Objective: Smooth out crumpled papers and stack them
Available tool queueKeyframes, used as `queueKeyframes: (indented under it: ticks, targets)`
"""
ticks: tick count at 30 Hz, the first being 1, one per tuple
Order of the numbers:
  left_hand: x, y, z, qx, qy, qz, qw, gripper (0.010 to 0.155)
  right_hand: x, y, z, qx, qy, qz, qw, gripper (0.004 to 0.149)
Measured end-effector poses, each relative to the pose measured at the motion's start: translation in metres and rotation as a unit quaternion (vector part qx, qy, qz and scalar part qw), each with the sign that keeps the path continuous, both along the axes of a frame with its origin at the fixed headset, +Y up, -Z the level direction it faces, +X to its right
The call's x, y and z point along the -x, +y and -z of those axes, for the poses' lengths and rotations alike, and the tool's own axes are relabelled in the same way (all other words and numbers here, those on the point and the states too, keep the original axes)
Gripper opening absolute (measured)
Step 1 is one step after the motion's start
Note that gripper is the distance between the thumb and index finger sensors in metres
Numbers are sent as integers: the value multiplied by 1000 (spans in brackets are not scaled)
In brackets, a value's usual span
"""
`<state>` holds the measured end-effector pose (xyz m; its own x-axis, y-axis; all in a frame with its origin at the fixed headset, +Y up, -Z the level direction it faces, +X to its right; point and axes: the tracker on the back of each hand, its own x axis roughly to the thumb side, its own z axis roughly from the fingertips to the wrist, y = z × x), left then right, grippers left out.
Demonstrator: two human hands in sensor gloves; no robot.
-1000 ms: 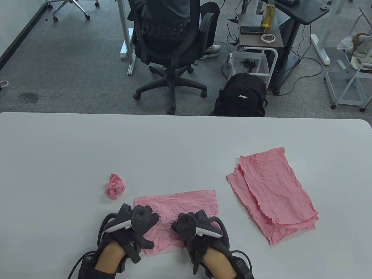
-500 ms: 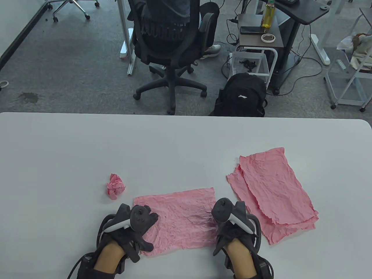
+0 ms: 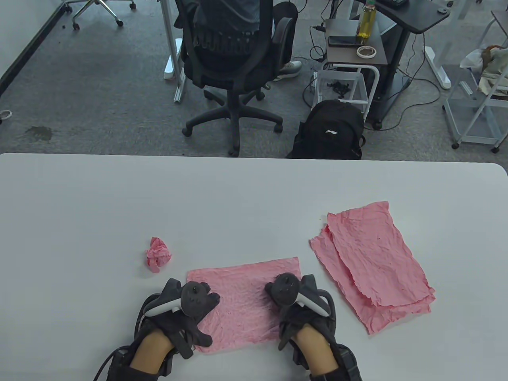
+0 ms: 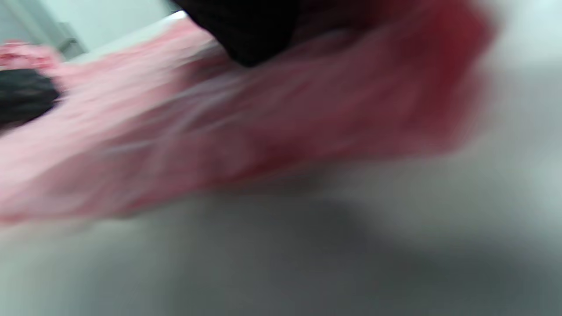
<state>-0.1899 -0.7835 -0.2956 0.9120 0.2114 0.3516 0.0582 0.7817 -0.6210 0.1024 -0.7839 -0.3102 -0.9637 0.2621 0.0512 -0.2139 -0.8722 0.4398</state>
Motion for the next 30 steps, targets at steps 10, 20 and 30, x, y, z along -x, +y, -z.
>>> queueKeyframes:
  ticks: [10,20,30]
  targets:
    - [-4,2,-1,0,-18,-5,1000,100,45,24,-17,-131,85,29,987,56]
    - [-7,1,-3,0,-26,-11,1000,98,38,-2,11,-40,28,8,999,59]
    - [-8,2,-3,-4,-20,-7,1000,96,6,10,0,-68,4,32,997,67]
